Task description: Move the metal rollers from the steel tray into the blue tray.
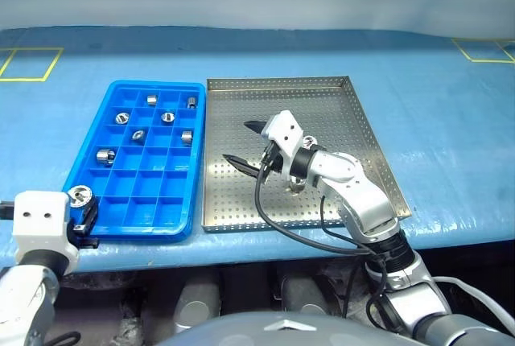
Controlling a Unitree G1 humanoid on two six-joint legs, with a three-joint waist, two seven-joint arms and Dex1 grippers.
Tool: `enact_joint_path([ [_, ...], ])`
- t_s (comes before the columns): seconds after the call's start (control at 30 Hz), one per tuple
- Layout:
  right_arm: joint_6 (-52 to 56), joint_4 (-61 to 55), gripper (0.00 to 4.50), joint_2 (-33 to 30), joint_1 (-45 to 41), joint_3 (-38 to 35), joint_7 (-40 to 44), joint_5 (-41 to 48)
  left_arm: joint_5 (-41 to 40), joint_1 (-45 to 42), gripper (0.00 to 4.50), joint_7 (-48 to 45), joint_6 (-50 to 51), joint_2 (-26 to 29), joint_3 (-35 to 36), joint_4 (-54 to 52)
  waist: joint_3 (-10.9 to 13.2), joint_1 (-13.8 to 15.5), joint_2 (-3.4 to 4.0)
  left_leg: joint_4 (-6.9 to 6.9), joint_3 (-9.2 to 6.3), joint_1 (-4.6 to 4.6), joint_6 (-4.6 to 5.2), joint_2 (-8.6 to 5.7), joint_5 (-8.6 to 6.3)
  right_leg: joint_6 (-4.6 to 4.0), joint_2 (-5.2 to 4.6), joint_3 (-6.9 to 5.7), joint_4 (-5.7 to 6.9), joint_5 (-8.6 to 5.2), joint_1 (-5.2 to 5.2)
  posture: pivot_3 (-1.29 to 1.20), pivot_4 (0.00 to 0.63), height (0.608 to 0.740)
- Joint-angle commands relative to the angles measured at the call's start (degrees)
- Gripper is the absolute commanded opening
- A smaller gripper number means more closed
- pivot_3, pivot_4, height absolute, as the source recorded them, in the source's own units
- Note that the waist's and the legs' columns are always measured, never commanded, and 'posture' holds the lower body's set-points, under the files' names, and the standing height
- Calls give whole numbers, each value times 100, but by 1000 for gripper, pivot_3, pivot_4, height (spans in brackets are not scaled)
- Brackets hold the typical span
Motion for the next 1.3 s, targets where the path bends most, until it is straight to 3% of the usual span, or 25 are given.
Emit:
enact_joint_path([
  [0.03,-104,-95,4500,7,-81,-95,5,50,109,66,1672,93,-78,-99,119,62,0,-3,0,0,1,0,0,0,0,0,-1,0,0,0,0,155,150,740],
  [0.43,-113,-31,4500,23,-135,-43,63,45,389,116,1672,446,-248,-451,97,513,0,9,0,-1,-1,0,0,1,0,4,-3,-4,0,-4,1,178,150,740],
  [0.7,-127,-29,4500,40,-141,-23,77,34,375,-33,1672,388,-295,-365,53,651,0,9,0,-2,-2,2,0,2,0,0,-1,-6,1,-5,1,172,150,740],
  [0.97,-118,-83,4500,44,-92,-52,45,23,289,-126,4284,258,-215,-255,40,643,0,7,0,-3,-1,2,0,2,-1,-1,-3,-6,0,-5,0,155,150,740],
  [1.17,-147,-92,4500,49,-68,-113,-51,9,-629,-664,4284,-199,-676,-427,267,354,0,8,0,-2,-2,1,0,2,-1,-2,-4,-9,0,-4,1,128,150,740],
  [1.3,-159,-234,4500,15,-38,-285,-256,-28,-1006,-1376,4284,-411,-688,-193,-329,345,-2,-2,-2,1,-7,0,-4,0,2,-13,-8,-16,1,3,6,46,150,740],
])
